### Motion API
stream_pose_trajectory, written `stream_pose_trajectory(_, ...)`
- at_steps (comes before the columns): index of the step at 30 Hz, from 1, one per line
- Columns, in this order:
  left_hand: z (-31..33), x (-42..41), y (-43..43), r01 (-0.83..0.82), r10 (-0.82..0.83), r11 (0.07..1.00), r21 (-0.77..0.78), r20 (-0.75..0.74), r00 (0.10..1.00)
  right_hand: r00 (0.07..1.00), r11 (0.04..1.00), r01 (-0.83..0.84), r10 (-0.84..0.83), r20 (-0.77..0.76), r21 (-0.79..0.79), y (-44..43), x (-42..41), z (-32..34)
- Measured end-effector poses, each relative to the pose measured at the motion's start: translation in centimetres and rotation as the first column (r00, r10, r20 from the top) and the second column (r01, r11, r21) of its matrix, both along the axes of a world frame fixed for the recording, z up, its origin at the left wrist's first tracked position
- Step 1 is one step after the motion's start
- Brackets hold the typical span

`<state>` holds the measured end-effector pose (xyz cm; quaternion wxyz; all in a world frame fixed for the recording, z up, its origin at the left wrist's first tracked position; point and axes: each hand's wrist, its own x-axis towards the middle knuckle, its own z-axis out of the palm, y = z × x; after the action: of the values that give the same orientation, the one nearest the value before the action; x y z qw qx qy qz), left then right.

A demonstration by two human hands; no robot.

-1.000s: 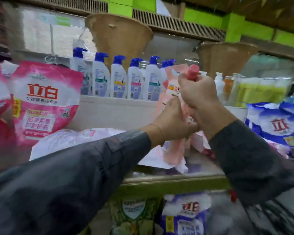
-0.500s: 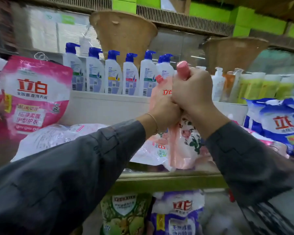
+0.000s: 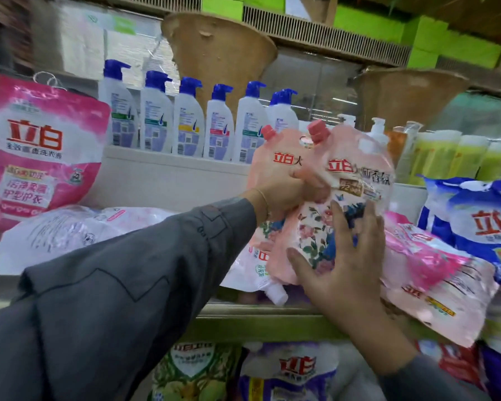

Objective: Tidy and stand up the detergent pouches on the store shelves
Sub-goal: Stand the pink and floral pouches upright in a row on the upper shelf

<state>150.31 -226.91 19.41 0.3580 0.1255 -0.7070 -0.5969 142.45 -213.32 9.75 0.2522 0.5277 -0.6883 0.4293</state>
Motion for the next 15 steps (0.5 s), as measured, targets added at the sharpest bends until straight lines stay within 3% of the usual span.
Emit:
stream_pose_trajectory(4, 0.1, -0.3, -0.2, -0.028, 0.027, 0.996, 0.086, 0.006, 1.0, 0.994, 0.992, 0.099, -0.095, -0.05, 0.084, -1.2, -0.4, -1.2)
stream_pose_trajectory(7, 0.3, 0.5, -0.8, -0.049, 0.048, 0.992, 0.117, 0.012, 0.999, 0.99, 0.934, 0.141, -0.129, -0.056, 0.328, -2.3, -0.4, 0.4)
stream_pose_trajectory(11, 1.0, 1.4, -1.6, -0.298, 0.314, 0.941, 0.159, -0.084, 0.946, 0.997, 0.907, 0.074, -0.057, -0.052, 0.416, -3.7, -0.2, 1.3)
stream_pose_trajectory(15, 1.5, 2.5, -1.4, -0.482, 0.5, 0.859, -0.175, 0.078, 0.863, 0.994, 0.893, 0.089, -0.052, -0.096, 0.442, -3.2, -0.3, 0.6)
